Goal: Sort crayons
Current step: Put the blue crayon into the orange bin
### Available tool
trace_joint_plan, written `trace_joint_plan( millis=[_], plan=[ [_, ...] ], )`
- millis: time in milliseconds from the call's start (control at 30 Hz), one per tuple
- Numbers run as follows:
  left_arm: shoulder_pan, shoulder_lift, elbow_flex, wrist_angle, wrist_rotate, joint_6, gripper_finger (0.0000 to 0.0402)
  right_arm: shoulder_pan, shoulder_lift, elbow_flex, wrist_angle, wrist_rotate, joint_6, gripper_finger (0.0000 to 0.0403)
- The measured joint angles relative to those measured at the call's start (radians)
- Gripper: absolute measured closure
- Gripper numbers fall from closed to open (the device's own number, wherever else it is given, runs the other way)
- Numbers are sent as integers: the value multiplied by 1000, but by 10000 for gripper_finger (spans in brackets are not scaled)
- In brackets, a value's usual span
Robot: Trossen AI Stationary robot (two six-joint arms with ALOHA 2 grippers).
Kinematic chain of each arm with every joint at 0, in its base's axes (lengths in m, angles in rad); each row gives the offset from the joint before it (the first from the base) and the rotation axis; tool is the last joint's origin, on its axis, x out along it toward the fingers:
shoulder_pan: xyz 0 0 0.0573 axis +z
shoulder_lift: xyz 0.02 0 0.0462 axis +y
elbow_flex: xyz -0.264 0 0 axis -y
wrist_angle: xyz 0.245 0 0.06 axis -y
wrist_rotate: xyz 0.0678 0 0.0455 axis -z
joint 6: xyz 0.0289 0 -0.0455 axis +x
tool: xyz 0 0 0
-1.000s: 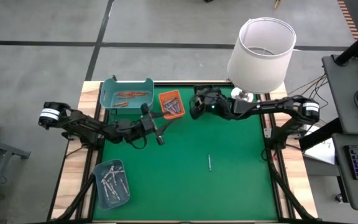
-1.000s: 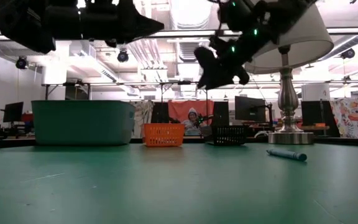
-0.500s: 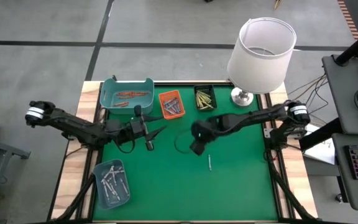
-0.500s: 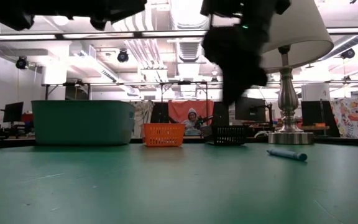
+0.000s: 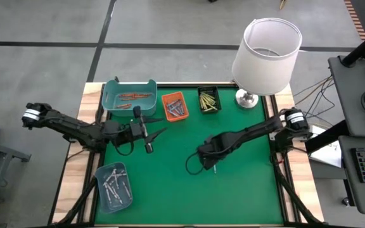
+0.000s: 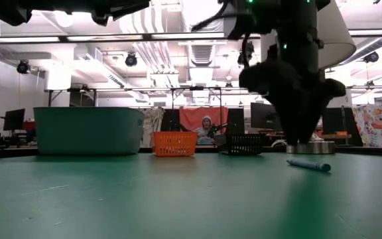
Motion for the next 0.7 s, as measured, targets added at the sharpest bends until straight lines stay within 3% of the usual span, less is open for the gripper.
trace_joint_plan(
  millis=[333,700],
  plan=[
    [0,-1,0,15,0,70,239,37,119,17,43,3,28,276],
    [2,2,0,19,0,82,239,38,124,29,64,31,-23,320]
  ],
)
